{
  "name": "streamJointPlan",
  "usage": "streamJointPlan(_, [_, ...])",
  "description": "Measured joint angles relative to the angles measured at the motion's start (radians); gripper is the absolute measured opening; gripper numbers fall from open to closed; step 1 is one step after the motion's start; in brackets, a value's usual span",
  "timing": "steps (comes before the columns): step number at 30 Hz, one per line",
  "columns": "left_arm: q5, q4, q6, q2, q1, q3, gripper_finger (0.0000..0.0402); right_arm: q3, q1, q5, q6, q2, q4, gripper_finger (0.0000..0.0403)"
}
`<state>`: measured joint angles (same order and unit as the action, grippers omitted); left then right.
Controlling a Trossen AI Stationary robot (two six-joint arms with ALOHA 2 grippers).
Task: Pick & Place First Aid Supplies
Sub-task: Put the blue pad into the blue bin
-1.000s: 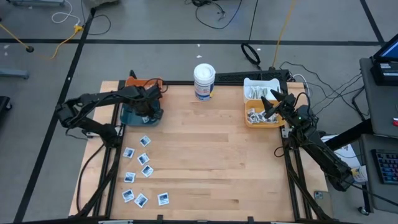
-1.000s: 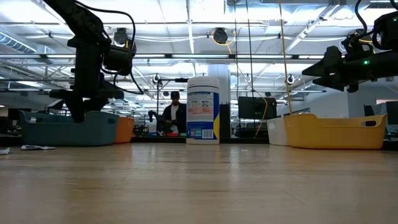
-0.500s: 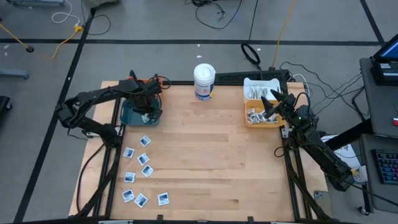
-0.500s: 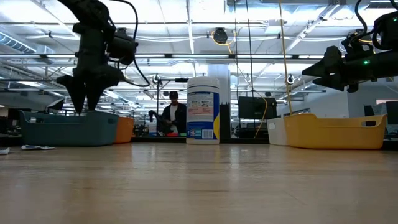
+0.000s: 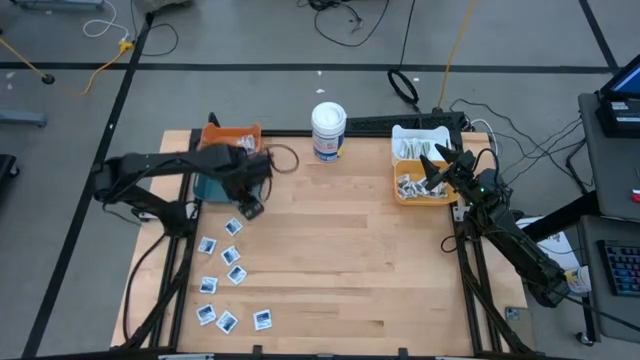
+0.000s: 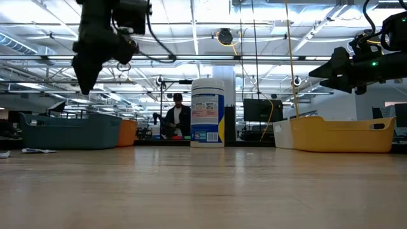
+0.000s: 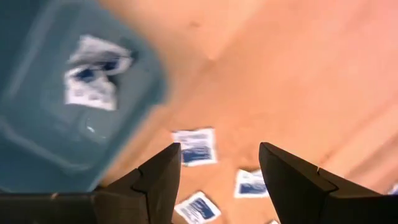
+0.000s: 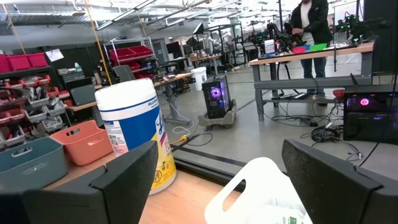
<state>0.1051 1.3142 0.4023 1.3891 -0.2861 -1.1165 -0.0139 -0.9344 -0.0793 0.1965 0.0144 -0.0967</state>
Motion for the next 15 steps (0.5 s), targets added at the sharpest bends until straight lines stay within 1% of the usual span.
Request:
streamJointPlan(4, [0.003, -0.023, 0.049, 0.0, 0.177, -0.009, 0.0223, 0.0, 0.0, 0.0, 0.0, 0.0, 0.0, 0.0337])
streamJointPlan(10, [0.042, -0.074, 0.115, 0.0, 0.44, -0.009, 0.0223, 0.0, 0.0, 0.0, 0.0, 0.0, 0.0, 0.0337])
streamJointPlan(15, [0.058, -0.133, 0.233, 0.0, 0.609, -0.009, 0.0223, 0.0, 0.0, 0.0, 0.0, 0.0, 0.0, 0.0337])
